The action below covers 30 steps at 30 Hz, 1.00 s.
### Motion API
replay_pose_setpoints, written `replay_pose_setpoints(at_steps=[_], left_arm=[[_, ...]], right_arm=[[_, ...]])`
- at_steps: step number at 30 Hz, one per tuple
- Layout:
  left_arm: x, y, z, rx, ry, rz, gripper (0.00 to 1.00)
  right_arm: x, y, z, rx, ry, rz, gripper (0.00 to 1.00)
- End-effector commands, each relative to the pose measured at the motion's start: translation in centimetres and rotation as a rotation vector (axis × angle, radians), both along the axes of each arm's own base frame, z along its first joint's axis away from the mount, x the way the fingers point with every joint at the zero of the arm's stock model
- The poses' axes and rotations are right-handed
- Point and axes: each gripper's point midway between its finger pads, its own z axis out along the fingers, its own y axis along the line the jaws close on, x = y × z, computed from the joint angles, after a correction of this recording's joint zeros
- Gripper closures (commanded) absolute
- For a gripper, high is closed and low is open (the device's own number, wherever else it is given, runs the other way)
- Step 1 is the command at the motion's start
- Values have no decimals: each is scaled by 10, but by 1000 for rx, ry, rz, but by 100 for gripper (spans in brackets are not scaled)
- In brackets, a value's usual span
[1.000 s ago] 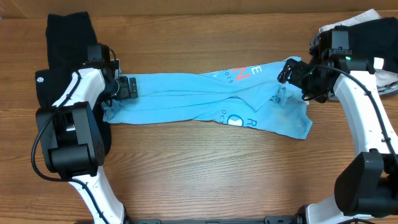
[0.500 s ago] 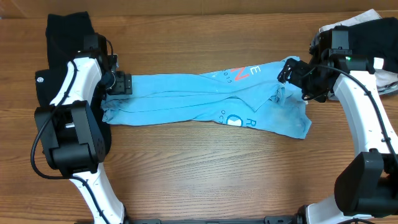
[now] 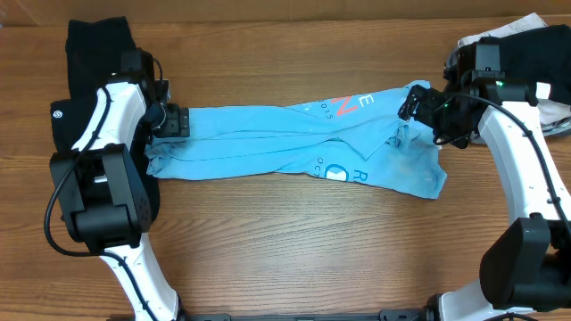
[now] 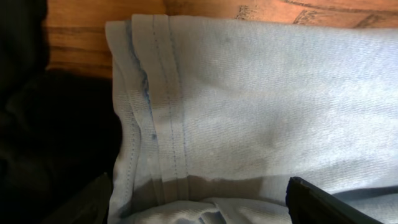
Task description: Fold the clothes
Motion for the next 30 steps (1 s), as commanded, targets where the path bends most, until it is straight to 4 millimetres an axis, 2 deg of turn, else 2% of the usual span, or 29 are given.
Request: replay_pose_setpoints(at_steps=[1,5,9,13,17,21,26,30], left_arm=[[-8,5,-21,4,56,-7,7],[-11,5,-30,1,80,-7,7],[-11,5,-31,0,81,-7,7],[-11,-1,-33,-32,80,-3,14],[-12,-17,-42,-119,62,-14,28],[-21,-19,-53,-134,81,13,60],[-24,-10,-50,-137,91,67,96],[-20,0,-33,-156,97,122,96]], right_arm=[[4,-1,13,-18,-41,18,0],[1,-4,12,-34,-29,16,0],[0,-7,11,-50,-24,10,0],[0,-7,11,-50,-24,10,0],[0,-7,11,-50,-24,10,0],[1,-7,11,-51,-25,9,0],[0,-7,11,-50,-24,9,0],[-1,-6,10,-44,-14,-4,1]])
